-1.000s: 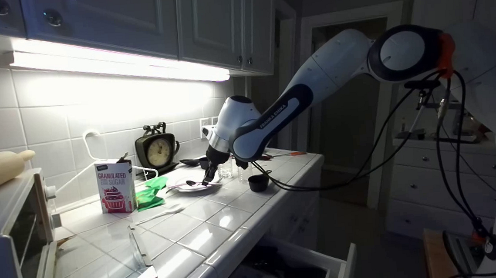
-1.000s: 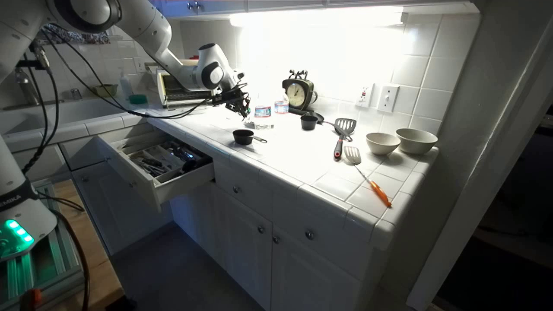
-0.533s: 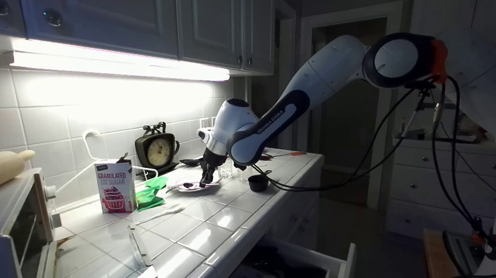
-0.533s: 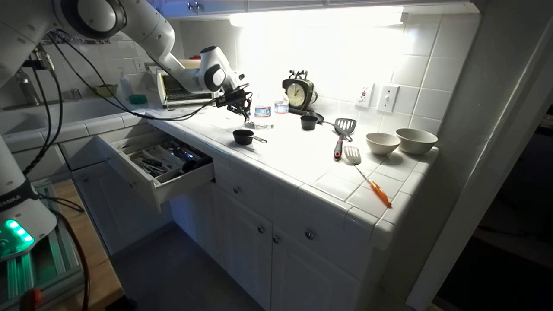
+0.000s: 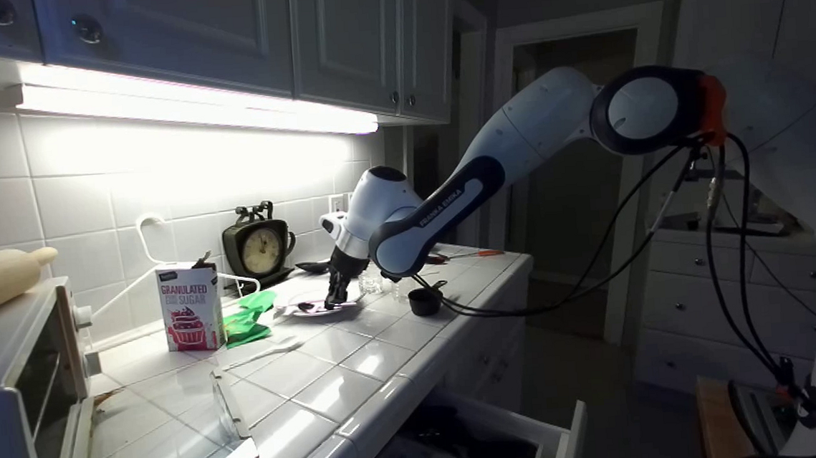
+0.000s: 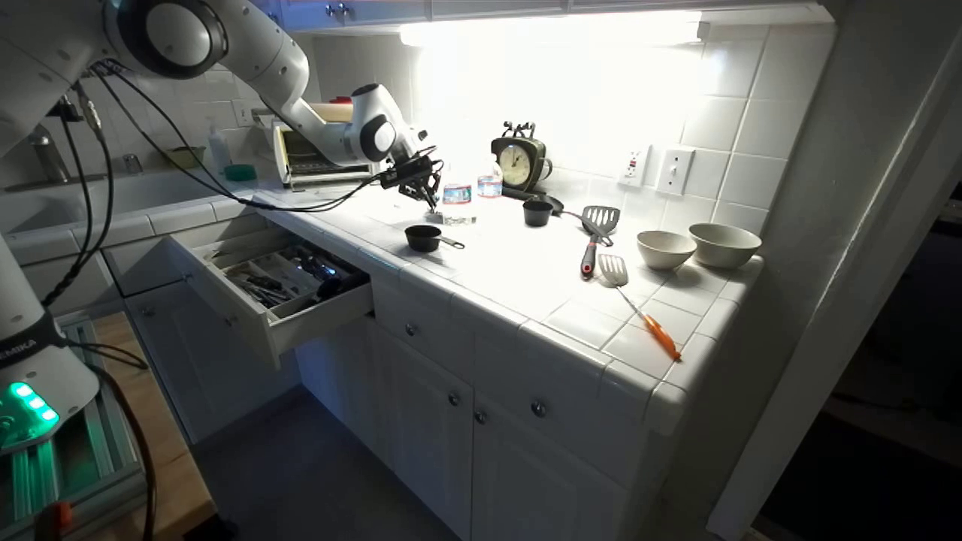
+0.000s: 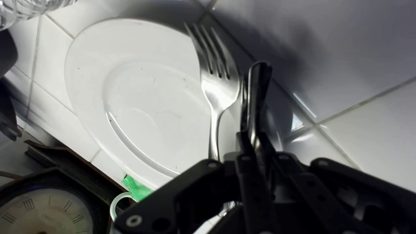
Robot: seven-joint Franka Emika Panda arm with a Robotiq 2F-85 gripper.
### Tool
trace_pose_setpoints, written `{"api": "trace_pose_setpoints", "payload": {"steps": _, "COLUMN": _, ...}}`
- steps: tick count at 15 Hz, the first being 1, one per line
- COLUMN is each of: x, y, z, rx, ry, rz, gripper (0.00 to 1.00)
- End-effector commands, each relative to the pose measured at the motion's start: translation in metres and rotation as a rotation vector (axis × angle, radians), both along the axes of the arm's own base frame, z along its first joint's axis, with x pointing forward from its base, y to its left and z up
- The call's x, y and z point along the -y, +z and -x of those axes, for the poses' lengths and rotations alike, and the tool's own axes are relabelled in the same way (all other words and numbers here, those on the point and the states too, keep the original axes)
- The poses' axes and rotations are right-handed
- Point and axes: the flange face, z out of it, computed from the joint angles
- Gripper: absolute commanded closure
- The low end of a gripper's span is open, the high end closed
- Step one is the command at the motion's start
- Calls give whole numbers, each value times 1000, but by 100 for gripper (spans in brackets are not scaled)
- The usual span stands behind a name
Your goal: Pick up the spoon and put it on the plate
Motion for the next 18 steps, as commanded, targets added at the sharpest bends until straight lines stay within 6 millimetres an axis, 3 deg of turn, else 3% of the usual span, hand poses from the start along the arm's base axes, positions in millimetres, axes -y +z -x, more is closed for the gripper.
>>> {"api": "trace_pose_setpoints", "payload": {"steps": 1, "x": 0, "y": -3, "z": -10, "rx": 0, "ry": 19, "rz": 21, "gripper": 98}}
{"api": "trace_pose_setpoints", "payload": {"steps": 18, "x": 0, "y": -8, "z": -11, "rx": -16, "ry": 39, "rz": 43, "gripper": 98}}
